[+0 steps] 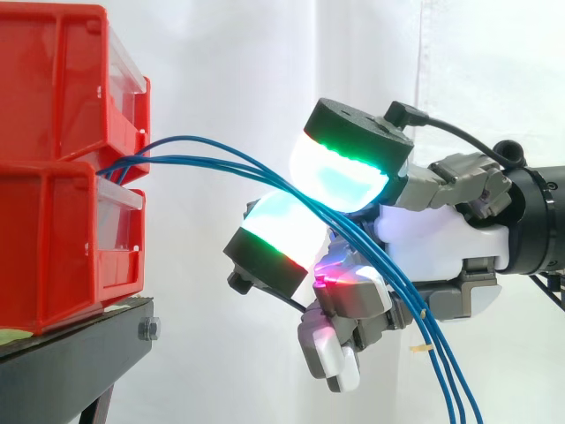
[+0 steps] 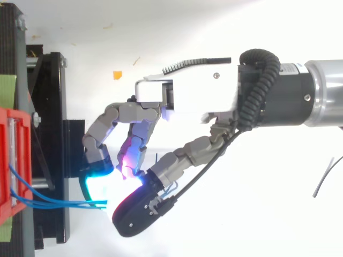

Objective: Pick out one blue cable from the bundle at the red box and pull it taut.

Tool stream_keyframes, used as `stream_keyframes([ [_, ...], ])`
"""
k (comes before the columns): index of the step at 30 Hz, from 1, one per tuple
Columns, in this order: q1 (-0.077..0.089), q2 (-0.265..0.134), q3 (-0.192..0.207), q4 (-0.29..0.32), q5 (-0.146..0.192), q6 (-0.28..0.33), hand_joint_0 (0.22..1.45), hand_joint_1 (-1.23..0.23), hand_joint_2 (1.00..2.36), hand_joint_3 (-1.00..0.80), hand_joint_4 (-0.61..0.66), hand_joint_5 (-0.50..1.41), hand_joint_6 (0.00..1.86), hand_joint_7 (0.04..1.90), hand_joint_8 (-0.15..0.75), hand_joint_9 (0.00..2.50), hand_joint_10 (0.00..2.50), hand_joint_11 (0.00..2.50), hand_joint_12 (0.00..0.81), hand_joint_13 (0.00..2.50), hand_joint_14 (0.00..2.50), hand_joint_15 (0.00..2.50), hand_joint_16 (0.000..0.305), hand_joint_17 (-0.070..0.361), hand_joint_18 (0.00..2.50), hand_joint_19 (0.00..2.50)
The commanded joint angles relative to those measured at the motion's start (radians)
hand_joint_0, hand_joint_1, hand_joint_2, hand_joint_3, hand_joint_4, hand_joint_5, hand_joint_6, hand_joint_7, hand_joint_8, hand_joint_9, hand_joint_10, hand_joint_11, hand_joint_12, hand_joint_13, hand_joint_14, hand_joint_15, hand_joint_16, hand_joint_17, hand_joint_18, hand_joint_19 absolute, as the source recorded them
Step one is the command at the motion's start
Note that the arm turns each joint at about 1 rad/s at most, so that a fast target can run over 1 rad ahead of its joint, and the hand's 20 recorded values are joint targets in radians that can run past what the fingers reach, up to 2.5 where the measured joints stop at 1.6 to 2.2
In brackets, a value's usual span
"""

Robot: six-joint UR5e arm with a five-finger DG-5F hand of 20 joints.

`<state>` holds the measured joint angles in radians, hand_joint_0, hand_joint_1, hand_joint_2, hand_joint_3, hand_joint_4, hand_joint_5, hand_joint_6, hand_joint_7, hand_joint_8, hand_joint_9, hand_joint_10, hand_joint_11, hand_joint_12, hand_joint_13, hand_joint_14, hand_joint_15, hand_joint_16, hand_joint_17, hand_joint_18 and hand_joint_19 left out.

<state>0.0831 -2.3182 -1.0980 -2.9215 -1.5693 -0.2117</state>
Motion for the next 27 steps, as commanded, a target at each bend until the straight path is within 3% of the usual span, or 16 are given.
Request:
stream_keyframes([
  [1,0.001,0.0,0.0,-0.004,0.0,0.0,0.67,-0.79,1.0,-0.5,-0.05,-0.14,0.95,0.91,0.276,1.19,0.03,0.91,0.328,0.93,0.02,0.57,0.045,0.102,0.73,0.69],
  [5,0.0,0.0,0.0,-0.002,0.0,0.0,0.59,-0.73,1.0,-0.5,0.0,-0.13,0.95,0.79,0.282,1.23,0.03,0.91,0.333,0.94,0.02,0.57,0.045,0.102,0.73,0.7],
  [10,0.0,-0.001,0.0,0.002,0.0,0.0,0.48,-0.63,1.0,-0.5,0.03,-0.12,0.91,0.82,0.308,1.25,0.03,0.89,0.37,0.97,0.02,0.57,0.053,0.119,0.78,0.68],
  [15,0.0,-0.001,0.001,-0.002,0.0,0.0,0.44,-0.58,1.0,-0.5,0.05,-0.12,0.9,0.79,0.322,1.25,0.03,0.86,0.389,0.98,0.02,0.56,0.057,0.129,0.8,0.68],
  [20,0.0,0.0,0.0,-0.004,0.0,0.0,0.52,-0.72,1.0,-0.5,0.04,-0.12,0.89,0.83,0.294,1.24,0.03,0.89,0.361,0.96,0.02,0.57,0.051,0.115,0.75,0.7],
  [22,0.0,0.0,0.001,-0.004,0.0,0.0,0.62,-0.8,1.0,-0.49,0.01,-0.13,0.89,0.89,0.28,1.23,0.03,0.91,0.34,0.94,0.02,0.59,0.047,0.106,0.72,0.72],
  [25,0.0,0.0,0.0,-0.002,0.0,0.0,0.64,-0.84,1.01,-0.34,-0.03,-0.13,0.89,1.0,0.275,1.2,0.03,0.89,0.337,0.93,0.02,0.58,0.047,0.105,0.71,0.71],
  [27,0.0,-0.001,0.0,-0.001,0.0,-0.002,0.66,-0.84,1.02,-0.27,-0.07,-0.14,0.93,0.96,0.276,1.2,0.03,0.89,0.337,0.93,0.02,0.59,0.047,0.105,0.71,0.72],
])
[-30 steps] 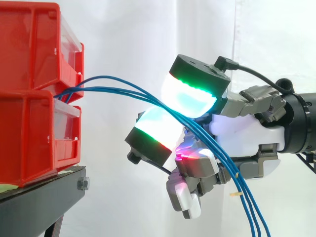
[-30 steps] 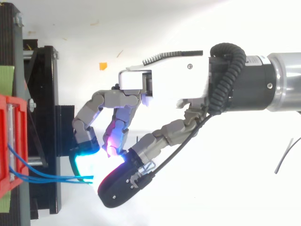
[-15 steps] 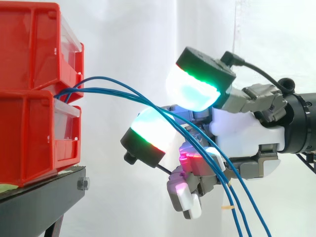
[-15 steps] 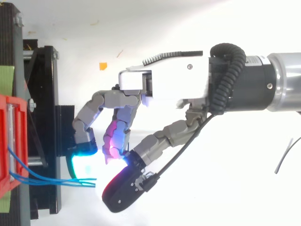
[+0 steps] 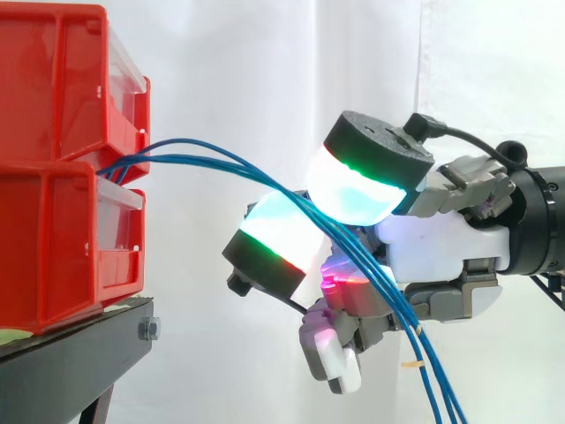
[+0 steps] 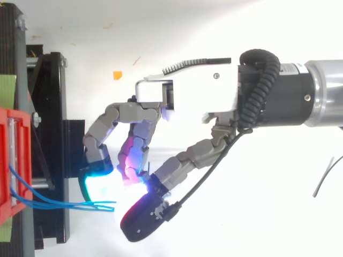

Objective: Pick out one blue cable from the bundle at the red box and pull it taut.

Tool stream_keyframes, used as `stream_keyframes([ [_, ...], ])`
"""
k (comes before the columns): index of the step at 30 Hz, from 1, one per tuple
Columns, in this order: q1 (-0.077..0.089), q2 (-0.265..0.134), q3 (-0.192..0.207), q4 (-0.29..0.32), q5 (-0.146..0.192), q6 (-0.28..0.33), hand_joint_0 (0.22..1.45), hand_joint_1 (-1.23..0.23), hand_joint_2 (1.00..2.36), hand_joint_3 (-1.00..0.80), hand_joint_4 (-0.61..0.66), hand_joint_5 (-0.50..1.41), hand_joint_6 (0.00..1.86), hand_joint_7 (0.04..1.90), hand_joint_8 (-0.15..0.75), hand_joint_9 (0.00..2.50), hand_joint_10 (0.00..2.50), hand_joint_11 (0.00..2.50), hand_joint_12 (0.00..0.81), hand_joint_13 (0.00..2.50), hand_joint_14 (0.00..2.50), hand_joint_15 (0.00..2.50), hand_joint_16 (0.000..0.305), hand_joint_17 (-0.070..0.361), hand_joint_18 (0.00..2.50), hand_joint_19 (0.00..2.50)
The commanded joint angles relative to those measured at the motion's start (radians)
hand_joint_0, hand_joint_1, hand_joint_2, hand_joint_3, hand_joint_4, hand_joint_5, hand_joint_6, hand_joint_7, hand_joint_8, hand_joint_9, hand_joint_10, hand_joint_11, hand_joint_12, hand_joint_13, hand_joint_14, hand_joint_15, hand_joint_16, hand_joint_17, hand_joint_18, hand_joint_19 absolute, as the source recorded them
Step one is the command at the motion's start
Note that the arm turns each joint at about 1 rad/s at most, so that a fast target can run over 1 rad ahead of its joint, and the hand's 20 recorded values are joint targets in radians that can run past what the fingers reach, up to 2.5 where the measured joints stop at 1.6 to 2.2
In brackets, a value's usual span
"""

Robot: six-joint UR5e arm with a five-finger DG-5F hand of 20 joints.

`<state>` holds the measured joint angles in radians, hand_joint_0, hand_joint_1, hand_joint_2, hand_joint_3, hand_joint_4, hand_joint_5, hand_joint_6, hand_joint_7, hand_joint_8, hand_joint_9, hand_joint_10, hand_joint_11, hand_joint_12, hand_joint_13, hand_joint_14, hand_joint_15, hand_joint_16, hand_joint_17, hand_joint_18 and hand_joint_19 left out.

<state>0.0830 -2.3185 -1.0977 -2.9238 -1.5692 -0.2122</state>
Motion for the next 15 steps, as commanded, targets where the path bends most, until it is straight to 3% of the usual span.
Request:
stream_keyframes([
  [1,0.001,-0.001,-0.001,0.003,0.0,-0.001,0.66,-0.84,1.02,-0.26,-0.07,-0.14,0.93,0.96,0.277,1.2,0.03,0.89,0.336,0.93,0.02,0.58,0.047,0.105,0.71,0.72],
  [4,0.001,-0.001,-0.001,0.002,0.0,-0.001,0.69,-0.85,1.02,-0.21,-0.13,-0.14,0.95,1.03,0.28,1.2,0.03,0.9,0.338,0.93,0.02,0.58,0.047,0.105,0.72,0.7],
  [8,0.001,-0.001,-0.001,0.002,0.0,-0.001,0.72,-0.85,1.02,-0.21,-0.16,-0.14,0.96,1.0,0.273,1.19,0.03,0.91,0.335,0.94,0.02,0.58,0.046,0.104,0.72,0.71],
  [15,0.0,0.001,-0.001,-0.002,0.0,-0.001,0.64,-0.78,1.02,-0.21,-0.05,-0.13,0.95,0.97,0.286,1.24,0.03,0.9,0.344,0.95,0.02,0.59,0.048,0.107,0.73,0.74],
])
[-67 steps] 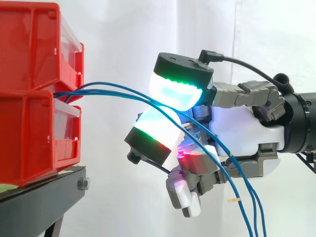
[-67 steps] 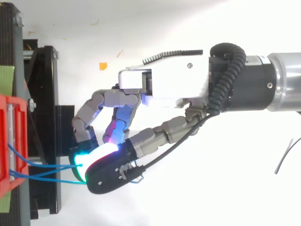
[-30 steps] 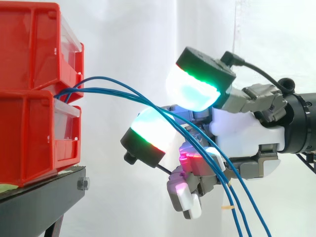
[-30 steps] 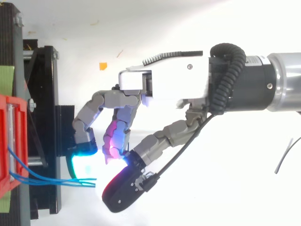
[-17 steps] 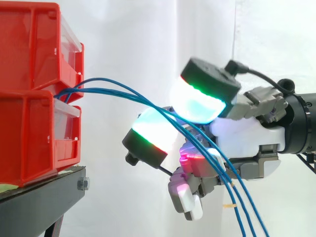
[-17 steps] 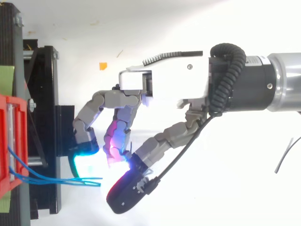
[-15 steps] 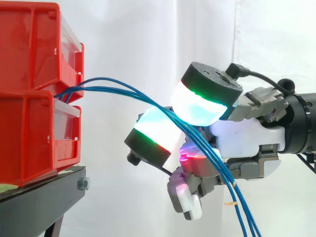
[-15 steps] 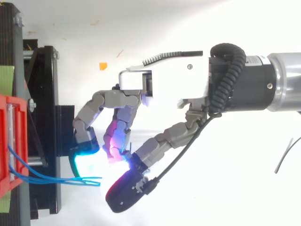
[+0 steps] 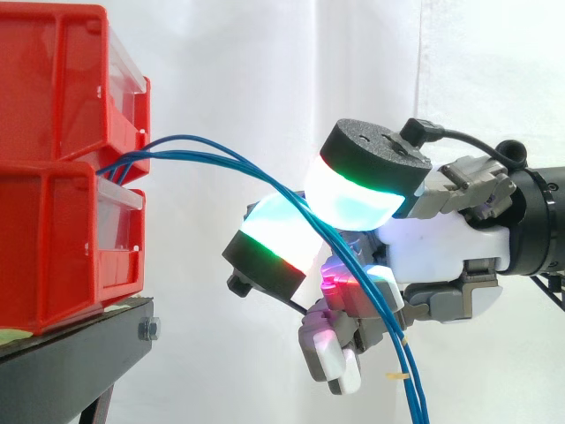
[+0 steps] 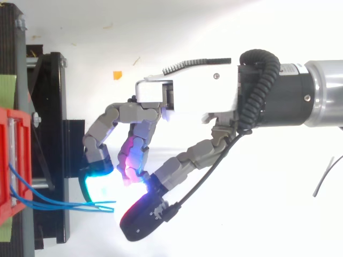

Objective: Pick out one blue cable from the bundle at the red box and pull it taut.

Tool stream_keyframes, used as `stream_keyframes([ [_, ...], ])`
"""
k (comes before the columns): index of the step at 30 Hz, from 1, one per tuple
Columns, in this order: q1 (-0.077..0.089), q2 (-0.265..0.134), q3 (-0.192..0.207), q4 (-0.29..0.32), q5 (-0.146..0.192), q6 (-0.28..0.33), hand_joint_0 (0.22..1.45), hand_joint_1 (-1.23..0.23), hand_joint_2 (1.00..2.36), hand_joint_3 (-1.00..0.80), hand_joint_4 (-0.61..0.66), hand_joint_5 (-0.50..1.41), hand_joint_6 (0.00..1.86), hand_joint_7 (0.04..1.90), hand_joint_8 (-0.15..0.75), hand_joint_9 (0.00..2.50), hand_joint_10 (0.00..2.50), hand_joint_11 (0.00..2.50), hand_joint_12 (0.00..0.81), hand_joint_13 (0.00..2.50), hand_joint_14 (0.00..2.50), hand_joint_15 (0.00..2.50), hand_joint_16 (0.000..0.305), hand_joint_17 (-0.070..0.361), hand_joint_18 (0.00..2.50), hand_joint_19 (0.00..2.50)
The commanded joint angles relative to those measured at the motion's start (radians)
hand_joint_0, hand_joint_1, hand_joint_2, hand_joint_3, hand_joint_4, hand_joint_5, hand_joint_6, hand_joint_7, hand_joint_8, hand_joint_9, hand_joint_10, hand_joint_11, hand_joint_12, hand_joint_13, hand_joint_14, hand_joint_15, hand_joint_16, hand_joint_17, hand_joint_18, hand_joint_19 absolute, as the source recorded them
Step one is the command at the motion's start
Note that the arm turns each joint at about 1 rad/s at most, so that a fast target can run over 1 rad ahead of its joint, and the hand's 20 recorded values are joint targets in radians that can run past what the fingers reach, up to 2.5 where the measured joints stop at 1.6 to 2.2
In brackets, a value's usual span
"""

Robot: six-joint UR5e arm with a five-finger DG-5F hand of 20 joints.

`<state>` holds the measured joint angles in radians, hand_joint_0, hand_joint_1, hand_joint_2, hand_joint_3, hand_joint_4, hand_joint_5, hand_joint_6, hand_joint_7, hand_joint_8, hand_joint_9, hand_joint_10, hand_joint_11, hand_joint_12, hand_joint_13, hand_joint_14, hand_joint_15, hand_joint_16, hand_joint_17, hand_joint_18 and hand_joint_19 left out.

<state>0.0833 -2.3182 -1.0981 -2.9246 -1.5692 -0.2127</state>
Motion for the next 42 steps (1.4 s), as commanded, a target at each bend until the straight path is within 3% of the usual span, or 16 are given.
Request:
stream_keyframes([
  [1,0.0,-0.001,0.0,-0.001,0.0,0.001,0.63,-0.77,1.02,-0.22,-0.05,-0.13,0.95,0.97,0.283,1.24,0.03,0.9,0.345,0.95,0.02,0.59,0.048,0.108,0.73,0.74],
  [12,0.0,0.0,0.0,-0.001,0.0,0.001,0.57,-0.54,1.01,-0.24,-0.03,-0.12,0.94,1.01,0.322,1.23,0.03,0.86,0.38,0.95,0.02,0.59,0.055,0.123,0.75,0.78],
  [21,0.0,0.0,0.0,-0.002,0.0,0.003,0.58,-0.51,1.01,-0.21,-0.07,-0.11,0.95,0.94,0.343,1.23,0.03,0.84,0.394,0.97,0.02,0.59,0.058,0.131,0.78,0.77],
  [31,0.0,0.0,0.001,-0.004,0.0,0.003,0.62,-0.78,1.02,-0.1,-0.03,-0.1,0.93,1.04,0.32,1.3,0.03,0.89,0.363,1.0,0.02,0.58,0.053,0.118,0.8,0.72],
  [36,0.0,0.0,0.001,-0.004,0.0,0.001,0.63,-0.82,1.02,-0.04,-0.07,-0.09,0.94,1.07,0.324,1.36,0.03,0.9,0.364,1.03,0.02,0.57,0.053,0.119,0.84,0.7],
  [42,0.0,0.0,0.001,-0.004,0.0,0.003,0.59,-0.75,1.01,-0.09,-0.03,-0.08,0.93,1.04,0.35,1.39,0.03,0.85,0.411,1.07,0.02,0.56,0.063,0.141,0.9,0.7],
])
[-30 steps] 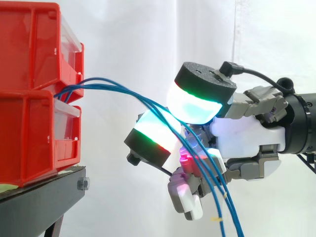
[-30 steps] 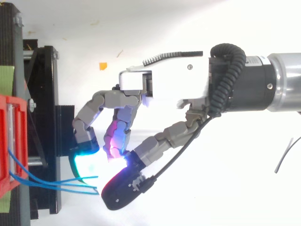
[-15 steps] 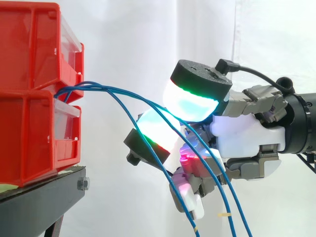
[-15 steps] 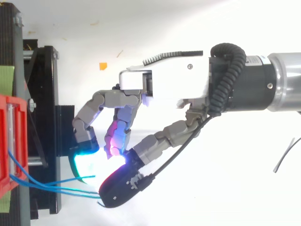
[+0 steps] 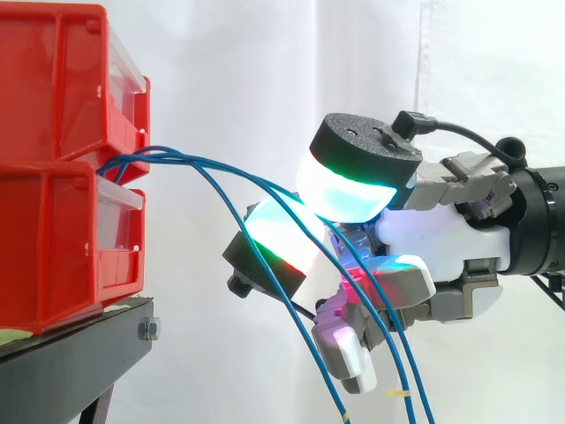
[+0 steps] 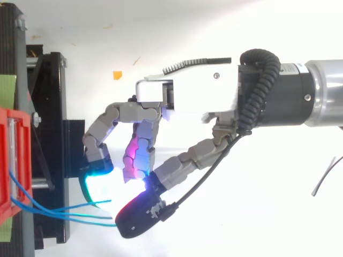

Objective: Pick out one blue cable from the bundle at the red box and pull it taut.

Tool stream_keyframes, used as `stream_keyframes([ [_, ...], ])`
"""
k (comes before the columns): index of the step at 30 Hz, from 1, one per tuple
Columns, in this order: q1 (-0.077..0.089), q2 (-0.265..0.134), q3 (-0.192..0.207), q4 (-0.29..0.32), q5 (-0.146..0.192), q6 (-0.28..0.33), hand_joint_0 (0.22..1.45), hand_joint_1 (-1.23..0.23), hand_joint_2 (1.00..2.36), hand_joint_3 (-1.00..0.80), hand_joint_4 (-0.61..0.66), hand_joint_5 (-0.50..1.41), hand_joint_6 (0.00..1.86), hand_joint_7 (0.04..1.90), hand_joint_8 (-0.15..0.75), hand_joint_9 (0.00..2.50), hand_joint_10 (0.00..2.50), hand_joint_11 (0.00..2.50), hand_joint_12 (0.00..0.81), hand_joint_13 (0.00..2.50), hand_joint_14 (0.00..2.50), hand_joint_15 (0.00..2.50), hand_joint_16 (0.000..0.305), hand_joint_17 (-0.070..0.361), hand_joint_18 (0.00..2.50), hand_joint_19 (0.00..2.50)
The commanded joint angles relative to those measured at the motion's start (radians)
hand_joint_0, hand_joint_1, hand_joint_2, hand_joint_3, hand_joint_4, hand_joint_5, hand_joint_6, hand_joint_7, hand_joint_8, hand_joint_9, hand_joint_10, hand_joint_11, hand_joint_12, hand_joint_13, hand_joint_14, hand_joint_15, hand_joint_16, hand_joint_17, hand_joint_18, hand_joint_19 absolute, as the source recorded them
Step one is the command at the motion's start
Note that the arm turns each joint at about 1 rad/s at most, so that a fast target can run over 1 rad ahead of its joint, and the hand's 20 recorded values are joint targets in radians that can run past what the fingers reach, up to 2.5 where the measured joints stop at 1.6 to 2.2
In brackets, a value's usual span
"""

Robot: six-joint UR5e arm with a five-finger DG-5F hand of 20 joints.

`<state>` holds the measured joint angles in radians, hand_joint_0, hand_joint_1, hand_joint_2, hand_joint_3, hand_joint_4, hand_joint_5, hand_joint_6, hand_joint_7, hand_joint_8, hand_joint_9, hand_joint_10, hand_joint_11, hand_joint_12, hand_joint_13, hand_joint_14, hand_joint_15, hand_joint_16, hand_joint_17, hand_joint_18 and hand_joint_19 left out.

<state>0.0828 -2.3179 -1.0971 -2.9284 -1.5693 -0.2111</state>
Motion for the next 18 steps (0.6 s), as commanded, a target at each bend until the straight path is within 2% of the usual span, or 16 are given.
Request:
stream_keyframes([
  [1,0.0,0.0,-0.001,0.0,-0.002,-0.001,0.59,-0.74,1.01,-0.1,-0.03,-0.08,0.93,1.05,0.354,1.39,0.03,0.85,0.417,1.07,0.02,0.56,0.064,0.143,0.91,0.69],
  [10,0.0,0.0,0.019,-0.049,-0.012,-0.011,0.57,-0.61,1.01,-0.14,-0.01,-0.08,0.92,1.07,0.369,1.31,0.03,0.81,0.43,1.0,0.02,0.53,0.066,0.148,0.86,0.69],
  [14,0.0,0.0,0.052,-0.103,-0.012,-0.037,0.58,-0.65,1.01,-0.12,-0.02,-0.08,0.92,1.09,0.371,1.31,0.03,0.79,0.431,0.99,0.02,0.52,0.066,0.15,0.86,0.67],
  [18,0.0,0.0,0.082,-0.146,-0.009,-0.047,0.58,-0.66,1.0,-0.11,-0.04,-0.08,0.92,1.11,0.361,1.23,0.02,0.7,0.41,0.81,0.01,0.41,0.065,0.146,0.78,0.64],
])
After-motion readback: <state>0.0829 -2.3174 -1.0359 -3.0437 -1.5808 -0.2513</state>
